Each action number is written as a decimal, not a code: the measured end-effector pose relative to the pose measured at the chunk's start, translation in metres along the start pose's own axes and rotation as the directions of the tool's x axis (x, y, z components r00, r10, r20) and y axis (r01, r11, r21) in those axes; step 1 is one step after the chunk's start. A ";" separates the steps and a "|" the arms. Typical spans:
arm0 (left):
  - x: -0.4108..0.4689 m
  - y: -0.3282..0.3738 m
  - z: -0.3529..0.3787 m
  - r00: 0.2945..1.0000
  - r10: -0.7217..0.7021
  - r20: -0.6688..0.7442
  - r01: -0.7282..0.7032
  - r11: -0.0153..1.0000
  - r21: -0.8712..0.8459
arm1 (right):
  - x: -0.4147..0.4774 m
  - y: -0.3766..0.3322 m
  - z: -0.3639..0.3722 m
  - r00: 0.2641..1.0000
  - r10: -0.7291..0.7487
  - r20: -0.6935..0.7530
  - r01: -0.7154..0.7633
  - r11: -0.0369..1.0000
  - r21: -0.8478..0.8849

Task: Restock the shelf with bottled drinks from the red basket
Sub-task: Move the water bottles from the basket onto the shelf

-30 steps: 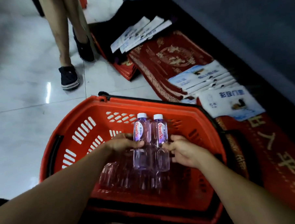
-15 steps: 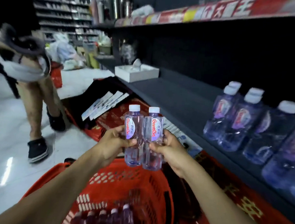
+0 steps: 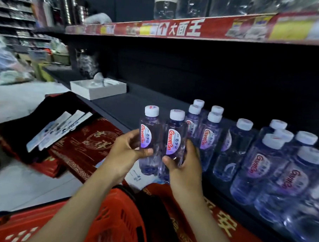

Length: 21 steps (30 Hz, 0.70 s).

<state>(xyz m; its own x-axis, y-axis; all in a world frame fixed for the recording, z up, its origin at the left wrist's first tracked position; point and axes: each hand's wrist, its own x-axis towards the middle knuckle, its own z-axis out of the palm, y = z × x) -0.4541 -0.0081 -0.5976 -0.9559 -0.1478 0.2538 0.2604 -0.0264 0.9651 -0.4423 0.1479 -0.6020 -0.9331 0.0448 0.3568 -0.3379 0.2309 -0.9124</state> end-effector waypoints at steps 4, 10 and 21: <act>-0.006 -0.001 0.026 1.000 0.011 0.027 -0.011 1.000 0.003 | -0.014 0.002 -0.019 0.997 0.023 -0.078 -0.027 0.999 -0.042; -0.006 -0.008 0.063 0.998 -0.014 0.056 0.017 0.999 -0.045 | -0.016 0.017 -0.040 0.979 0.039 -0.198 -0.054 0.996 -0.072; 0.006 -0.022 0.099 1.000 -0.001 0.027 0.002 0.999 -0.033 | -0.005 0.032 -0.049 0.949 0.070 -0.308 -0.110 0.987 -0.115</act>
<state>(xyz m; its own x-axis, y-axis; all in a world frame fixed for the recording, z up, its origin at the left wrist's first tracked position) -0.4785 0.0893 -0.6110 -0.9596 -0.1209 0.2541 0.2624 -0.0591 0.9631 -0.4428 0.2030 -0.6231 -0.8710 0.3580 0.3365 -0.2169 0.3346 -0.9171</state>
